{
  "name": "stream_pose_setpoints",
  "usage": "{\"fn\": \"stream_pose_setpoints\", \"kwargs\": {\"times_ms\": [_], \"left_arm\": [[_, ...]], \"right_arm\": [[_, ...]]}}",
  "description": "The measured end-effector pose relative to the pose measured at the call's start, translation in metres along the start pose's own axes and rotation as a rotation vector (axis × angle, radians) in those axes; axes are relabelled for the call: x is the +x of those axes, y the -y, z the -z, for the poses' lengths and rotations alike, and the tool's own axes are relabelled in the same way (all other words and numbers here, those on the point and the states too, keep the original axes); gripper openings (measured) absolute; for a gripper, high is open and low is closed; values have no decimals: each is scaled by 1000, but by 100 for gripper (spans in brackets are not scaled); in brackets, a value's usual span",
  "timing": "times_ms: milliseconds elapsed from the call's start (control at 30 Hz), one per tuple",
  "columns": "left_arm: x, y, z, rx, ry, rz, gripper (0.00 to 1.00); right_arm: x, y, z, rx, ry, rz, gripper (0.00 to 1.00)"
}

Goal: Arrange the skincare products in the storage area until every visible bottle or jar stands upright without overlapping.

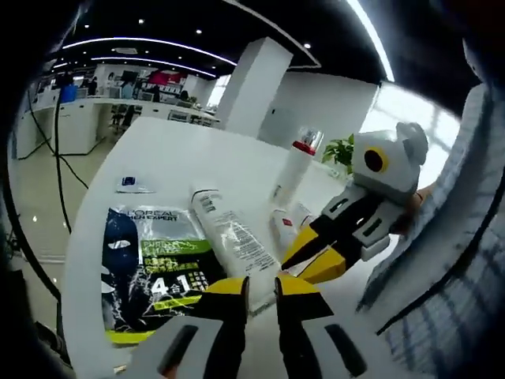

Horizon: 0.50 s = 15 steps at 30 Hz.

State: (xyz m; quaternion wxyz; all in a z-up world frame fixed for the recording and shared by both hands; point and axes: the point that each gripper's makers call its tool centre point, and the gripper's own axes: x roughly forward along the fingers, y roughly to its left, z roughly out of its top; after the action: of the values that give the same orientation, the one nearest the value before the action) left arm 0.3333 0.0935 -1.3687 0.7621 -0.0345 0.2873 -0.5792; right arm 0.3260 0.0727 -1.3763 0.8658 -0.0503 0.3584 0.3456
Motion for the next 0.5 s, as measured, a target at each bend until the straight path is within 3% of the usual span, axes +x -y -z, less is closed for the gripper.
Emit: {"fn": "stream_pose_setpoints", "kwargs": {"times_ms": [100, 267, 333, 500], "left_arm": [[0, -11, 4, 87, -30, -66, 16], [0, -13, 1, 186, -58, -62, 23], [1, -21, -6, 232, -51, -95, 23], [1, -38, -19, 227, -50, -133, 22]], "right_arm": [[1, 3, 2, -50, -17, 27, 13], [-5, 14, -7, -49, 26, 48, 17], [-7, 26, -10, -56, 33, 81, 17], [-13, 51, -27, -98, 71, 152, 17]]}}
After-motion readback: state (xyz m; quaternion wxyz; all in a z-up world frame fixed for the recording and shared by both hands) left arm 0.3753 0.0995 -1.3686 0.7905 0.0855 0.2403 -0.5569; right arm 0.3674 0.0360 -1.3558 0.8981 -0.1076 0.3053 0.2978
